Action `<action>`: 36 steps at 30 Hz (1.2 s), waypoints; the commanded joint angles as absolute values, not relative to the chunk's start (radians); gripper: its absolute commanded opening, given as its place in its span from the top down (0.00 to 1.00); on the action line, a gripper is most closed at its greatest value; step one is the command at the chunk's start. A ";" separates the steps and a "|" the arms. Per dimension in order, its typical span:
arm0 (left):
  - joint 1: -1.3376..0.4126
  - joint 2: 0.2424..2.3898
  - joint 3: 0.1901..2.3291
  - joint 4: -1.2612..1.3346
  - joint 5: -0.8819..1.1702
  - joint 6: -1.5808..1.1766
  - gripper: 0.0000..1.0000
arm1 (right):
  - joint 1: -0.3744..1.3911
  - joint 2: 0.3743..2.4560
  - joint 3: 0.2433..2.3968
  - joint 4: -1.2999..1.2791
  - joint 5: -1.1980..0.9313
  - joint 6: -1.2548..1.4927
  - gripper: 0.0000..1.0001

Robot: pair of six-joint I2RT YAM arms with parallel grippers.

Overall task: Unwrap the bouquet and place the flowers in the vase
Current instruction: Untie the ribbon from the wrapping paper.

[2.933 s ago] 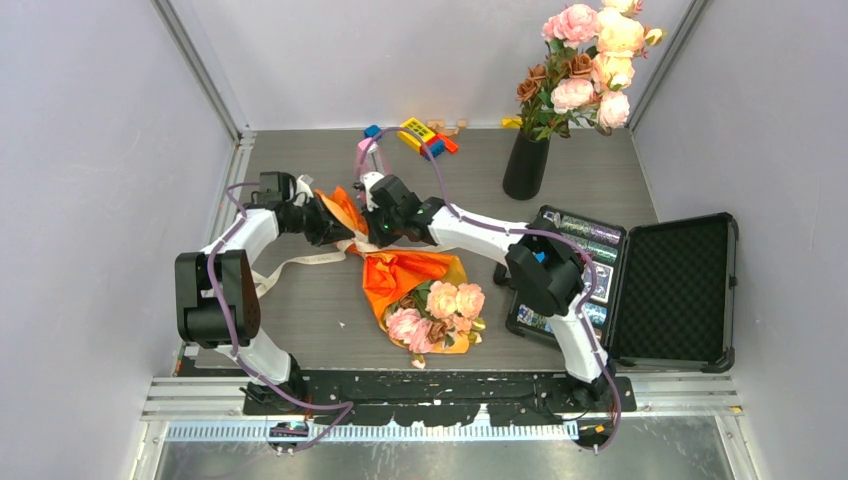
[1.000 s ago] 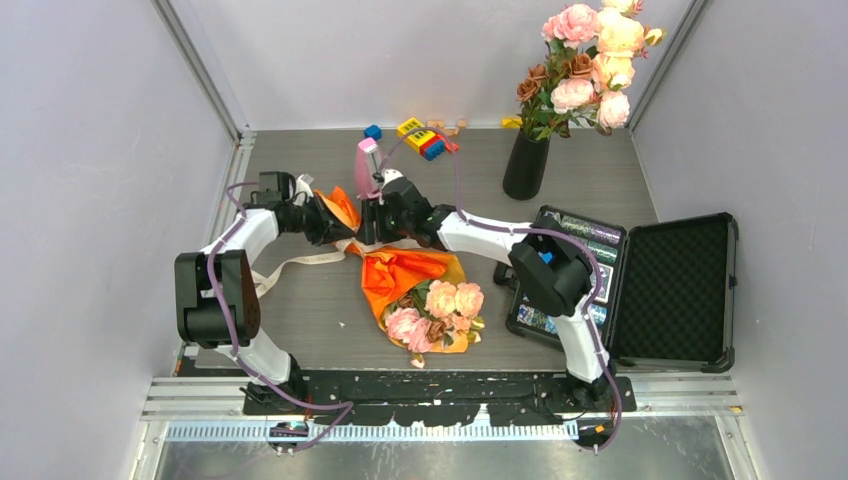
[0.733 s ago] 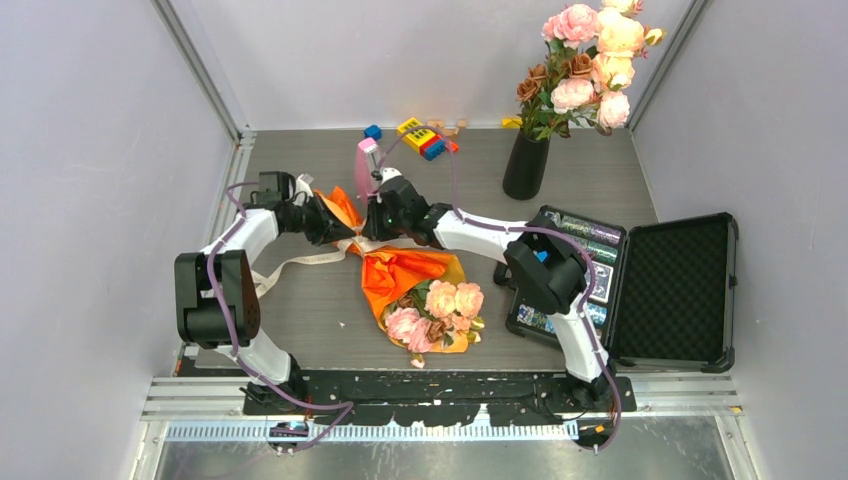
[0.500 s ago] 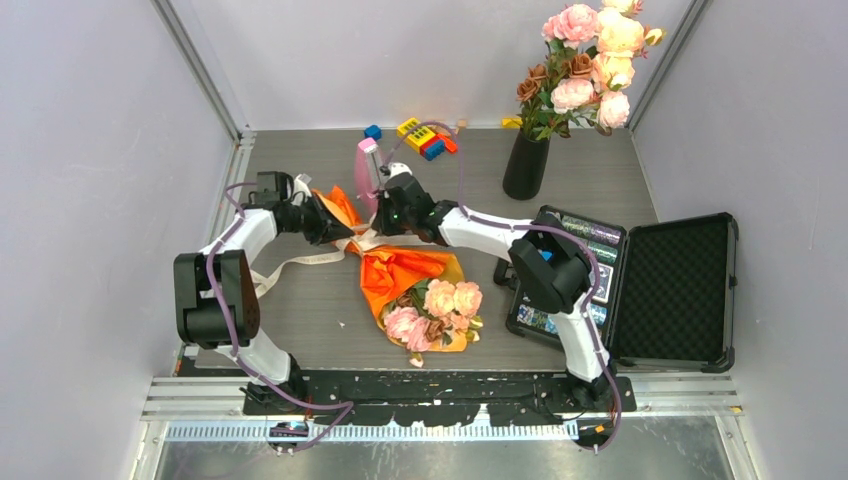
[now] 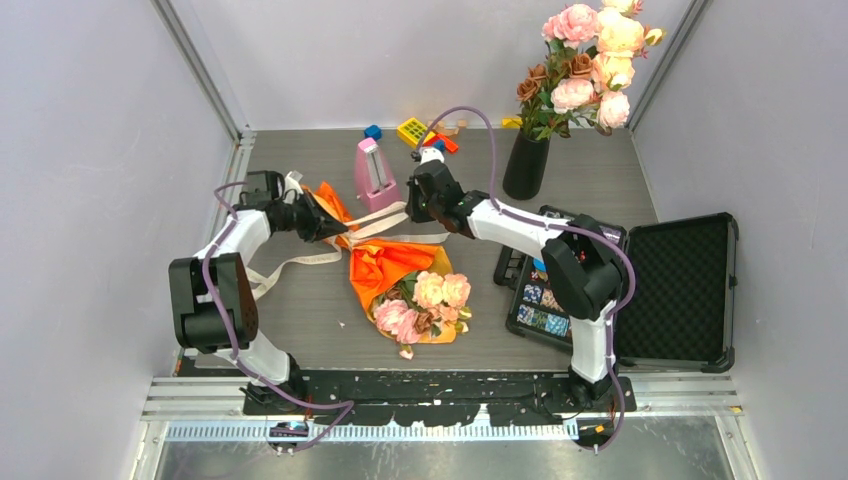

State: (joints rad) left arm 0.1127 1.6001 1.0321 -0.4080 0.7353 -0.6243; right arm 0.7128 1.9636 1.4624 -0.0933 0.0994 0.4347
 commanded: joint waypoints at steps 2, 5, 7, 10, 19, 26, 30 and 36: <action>0.133 1.550 1.052 -0.390 0.746 -0.623 1.00 | 0.700 1.877 1.430 -0.133 0.313 0.342 0.95; 0.133 1.547 1.051 -0.390 0.744 -0.621 1.00 | 0.700 1.851 1.430 -0.144 0.388 0.276 0.92; 0.133 1.545 1.050 -0.390 0.745 -0.621 1.00 | 0.699 1.836 1.440 -0.150 0.443 0.230 0.91; 0.133 1.547 1.050 -0.388 0.748 -0.623 1.00 | 0.701 1.820 1.471 -0.151 0.526 0.145 0.89; 0.133 1.548 1.048 -0.387 0.749 -0.624 1.00 | 0.707 1.788 1.504 -0.116 0.748 -0.021 0.77; 0.133 1.549 1.045 -0.381 0.756 -0.630 1.00 | 0.707 1.726 1.450 -0.141 0.722 -0.008 0.60; 0.133 1.551 1.040 -0.373 0.769 -0.636 1.00 | 0.707 1.701 1.426 -0.173 0.315 0.110 0.44; 0.133 1.548 1.037 -0.370 0.771 -0.638 1.00 | 0.720 1.787 1.440 -0.091 -0.102 0.264 0.33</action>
State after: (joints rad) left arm 0.1265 1.5921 1.0317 -0.4007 0.7418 -0.6262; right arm 0.7052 1.7458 1.4242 -0.1658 0.2489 0.1318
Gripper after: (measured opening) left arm 0.009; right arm 0.660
